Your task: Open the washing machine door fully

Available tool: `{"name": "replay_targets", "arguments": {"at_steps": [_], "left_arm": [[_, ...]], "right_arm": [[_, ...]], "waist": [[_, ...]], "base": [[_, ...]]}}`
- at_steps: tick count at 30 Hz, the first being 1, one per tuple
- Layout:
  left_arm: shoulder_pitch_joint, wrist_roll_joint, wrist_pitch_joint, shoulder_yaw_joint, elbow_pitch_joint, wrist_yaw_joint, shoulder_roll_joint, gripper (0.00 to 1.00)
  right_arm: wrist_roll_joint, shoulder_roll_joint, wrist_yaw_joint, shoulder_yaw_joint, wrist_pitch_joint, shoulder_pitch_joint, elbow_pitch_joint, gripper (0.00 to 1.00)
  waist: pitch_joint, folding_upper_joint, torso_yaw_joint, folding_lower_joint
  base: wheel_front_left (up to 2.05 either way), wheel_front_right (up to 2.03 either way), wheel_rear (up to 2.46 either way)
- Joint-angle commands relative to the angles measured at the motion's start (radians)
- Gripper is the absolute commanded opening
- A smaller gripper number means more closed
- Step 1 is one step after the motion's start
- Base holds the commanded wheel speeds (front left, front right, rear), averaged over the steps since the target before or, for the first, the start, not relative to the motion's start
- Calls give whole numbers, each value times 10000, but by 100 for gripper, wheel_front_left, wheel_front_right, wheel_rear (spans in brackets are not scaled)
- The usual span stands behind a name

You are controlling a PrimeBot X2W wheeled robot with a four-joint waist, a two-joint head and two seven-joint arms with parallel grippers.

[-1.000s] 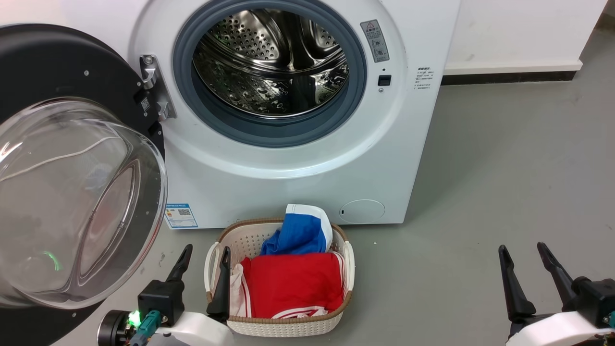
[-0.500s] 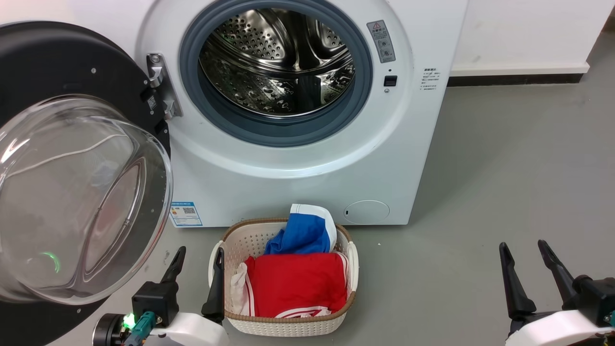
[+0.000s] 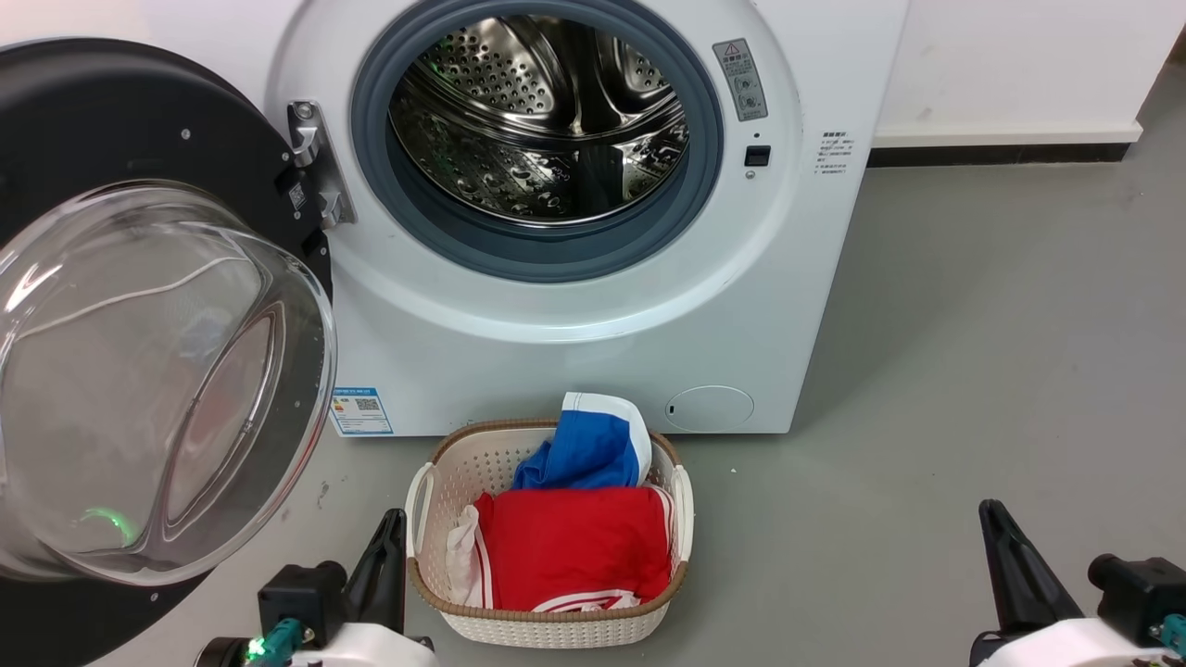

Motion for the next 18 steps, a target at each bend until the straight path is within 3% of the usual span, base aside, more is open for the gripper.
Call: {"name": "replay_targets", "arguments": {"at_steps": [1,18], "left_arm": [[-218,-614,105,188,-122,-98,-19,0],[-584,-3543,578,849,285,-645,-252,0]], "right_arm": [[686,-11,0,-61,72,-277,-46,0],[3784,85,0,-173,445,-751,429,0]], "waist": [[10,0,0,0],[65,0,7,0]], "base": [[0,0,0],[0,0,0]]}}
